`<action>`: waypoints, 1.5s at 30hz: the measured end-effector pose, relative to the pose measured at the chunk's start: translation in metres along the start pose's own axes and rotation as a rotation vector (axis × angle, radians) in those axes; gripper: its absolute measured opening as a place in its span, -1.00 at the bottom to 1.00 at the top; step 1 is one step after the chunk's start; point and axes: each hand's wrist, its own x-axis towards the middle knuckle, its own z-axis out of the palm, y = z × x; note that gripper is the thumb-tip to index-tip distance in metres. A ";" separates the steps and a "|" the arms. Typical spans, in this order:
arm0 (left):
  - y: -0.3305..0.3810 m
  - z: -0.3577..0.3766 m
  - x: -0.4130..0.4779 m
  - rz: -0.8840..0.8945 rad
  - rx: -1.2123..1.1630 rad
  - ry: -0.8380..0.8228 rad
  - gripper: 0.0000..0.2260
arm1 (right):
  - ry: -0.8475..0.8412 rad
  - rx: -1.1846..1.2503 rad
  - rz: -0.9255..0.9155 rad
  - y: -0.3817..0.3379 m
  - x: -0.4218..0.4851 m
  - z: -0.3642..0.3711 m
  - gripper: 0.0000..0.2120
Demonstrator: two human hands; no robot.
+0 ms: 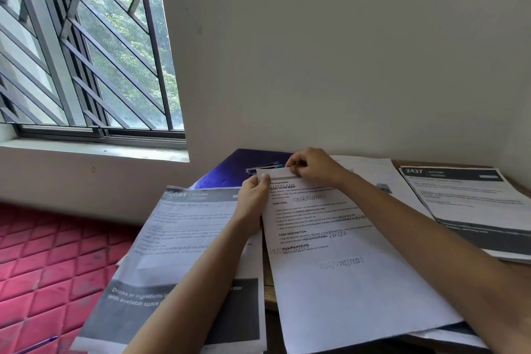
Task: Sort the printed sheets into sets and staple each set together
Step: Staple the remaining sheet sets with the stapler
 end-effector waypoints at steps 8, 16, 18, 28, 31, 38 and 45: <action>0.005 -0.005 0.002 0.067 -0.054 0.102 -0.86 | -0.024 0.084 0.035 0.015 0.002 0.001 -0.82; 0.000 -0.007 0.006 0.091 0.005 0.167 -0.87 | -0.140 0.138 0.024 0.015 0.009 0.004 -0.86; -0.001 -0.008 0.008 0.085 0.011 0.190 -0.86 | -0.196 0.141 0.024 0.016 0.013 0.003 -0.88; -0.009 -0.010 0.015 0.105 0.053 0.281 -0.84 | 0.027 -0.033 0.095 0.024 0.067 0.017 -0.71; -0.011 -0.011 0.017 0.111 0.069 0.292 -0.86 | -0.064 -0.139 0.033 0.021 0.087 0.032 -0.61; -0.015 -0.011 0.022 0.098 0.064 0.306 -0.88 | -0.249 -0.349 0.037 0.012 0.118 0.065 -0.61; -0.019 -0.012 0.026 0.088 0.079 0.311 -0.94 | -0.120 -0.364 0.022 0.010 0.117 0.068 -0.75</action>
